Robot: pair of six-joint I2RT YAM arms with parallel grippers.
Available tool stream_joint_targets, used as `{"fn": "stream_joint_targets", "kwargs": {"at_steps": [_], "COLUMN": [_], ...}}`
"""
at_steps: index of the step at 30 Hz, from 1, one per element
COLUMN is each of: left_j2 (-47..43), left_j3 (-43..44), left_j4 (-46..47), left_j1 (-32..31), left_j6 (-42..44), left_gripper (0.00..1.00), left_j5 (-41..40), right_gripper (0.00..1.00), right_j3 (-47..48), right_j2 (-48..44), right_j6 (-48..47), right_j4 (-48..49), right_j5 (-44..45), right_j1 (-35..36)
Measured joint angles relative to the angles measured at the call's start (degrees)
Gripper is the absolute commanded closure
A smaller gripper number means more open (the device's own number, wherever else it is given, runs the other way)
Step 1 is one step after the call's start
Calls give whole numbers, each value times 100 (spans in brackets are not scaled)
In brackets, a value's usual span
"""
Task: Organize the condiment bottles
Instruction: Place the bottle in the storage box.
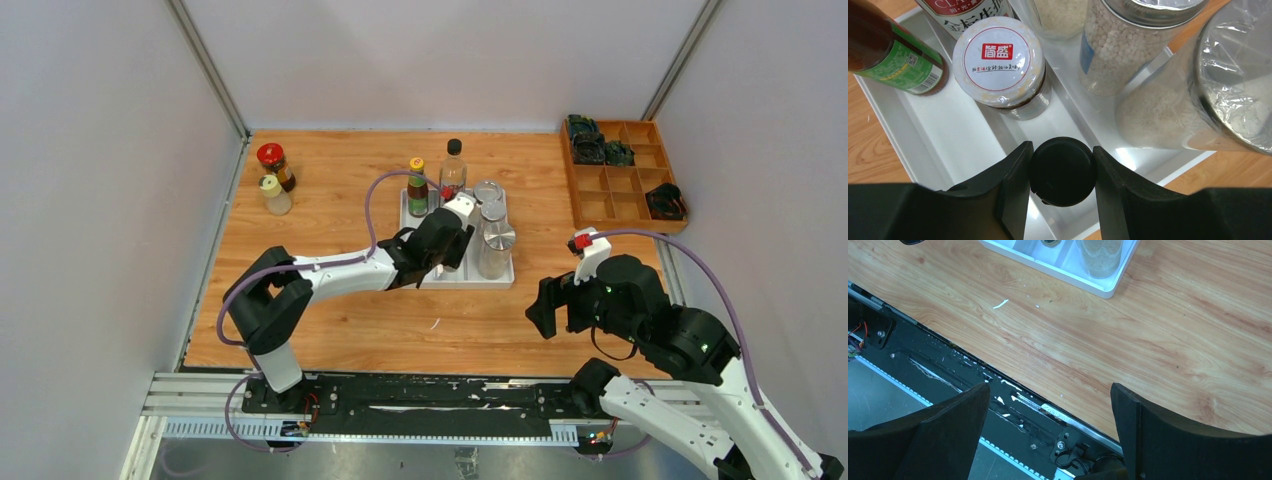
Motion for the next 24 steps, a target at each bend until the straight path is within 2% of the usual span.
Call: {"fn": "stream_joint_targets", "kwargs": {"at_steps": [10,12,18,22,24], "left_j2": [63,63,-26,-531,-1038], "left_j3": [0,2,4,13,24], "left_j4": [33,-125,-890,-1650,-2081], "left_j1": [0,0,-61,-330,-562], "left_j6": [-155,-243,-404,-542,-654], "left_gripper": [26,22,20,17,4], "left_j5": [-4,-9,-122,-498,-726], "right_gripper": [4,4,4,4,4], "right_j3": [-31,-31,-31,-33,-33], "right_j2": [-2,-2,-13,-37,-44], "right_j6": [2,2,2,2,2], "right_j4": [2,2,4,4,4], "right_j5": [-2,-2,-4,-4,-4], "right_j1": [0,0,0,0,0]}}
